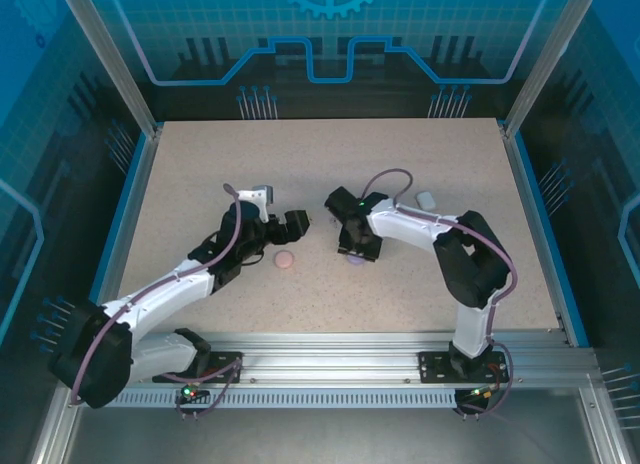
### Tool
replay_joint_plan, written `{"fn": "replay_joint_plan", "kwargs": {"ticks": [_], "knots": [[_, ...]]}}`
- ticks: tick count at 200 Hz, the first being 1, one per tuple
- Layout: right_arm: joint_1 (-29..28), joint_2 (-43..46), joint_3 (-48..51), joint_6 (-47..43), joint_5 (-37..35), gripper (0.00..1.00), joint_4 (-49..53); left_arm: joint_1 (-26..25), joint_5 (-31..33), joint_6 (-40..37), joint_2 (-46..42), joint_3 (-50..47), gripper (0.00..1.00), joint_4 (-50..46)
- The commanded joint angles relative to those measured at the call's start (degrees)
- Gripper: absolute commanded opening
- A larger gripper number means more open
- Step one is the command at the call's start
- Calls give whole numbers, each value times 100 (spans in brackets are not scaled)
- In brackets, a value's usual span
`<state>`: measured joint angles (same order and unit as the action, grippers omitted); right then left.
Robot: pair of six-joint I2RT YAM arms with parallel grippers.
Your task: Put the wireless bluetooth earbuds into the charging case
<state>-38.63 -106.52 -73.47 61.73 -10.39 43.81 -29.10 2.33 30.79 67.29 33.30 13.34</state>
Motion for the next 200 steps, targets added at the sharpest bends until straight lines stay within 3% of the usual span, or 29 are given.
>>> {"fn": "replay_joint_plan", "kwargs": {"ticks": [1,55,119,145,200], "knots": [[312,246,88,196,268,46,-247,-163,-311,237,162,-435,99,1128],[679,328,-142,527,692,45,-483,-478,-788,801,950,-1017,99,3240],[752,361,-211,1097,1074,45,-747,-848,-858,1404,2271,-931,98,4595],[735,375,-227,1307,1194,45,-858,-957,-756,1565,2711,-818,94,4992],[614,364,-363,1587,1364,45,-989,-1035,-600,1856,3371,-504,76,5461]]}}
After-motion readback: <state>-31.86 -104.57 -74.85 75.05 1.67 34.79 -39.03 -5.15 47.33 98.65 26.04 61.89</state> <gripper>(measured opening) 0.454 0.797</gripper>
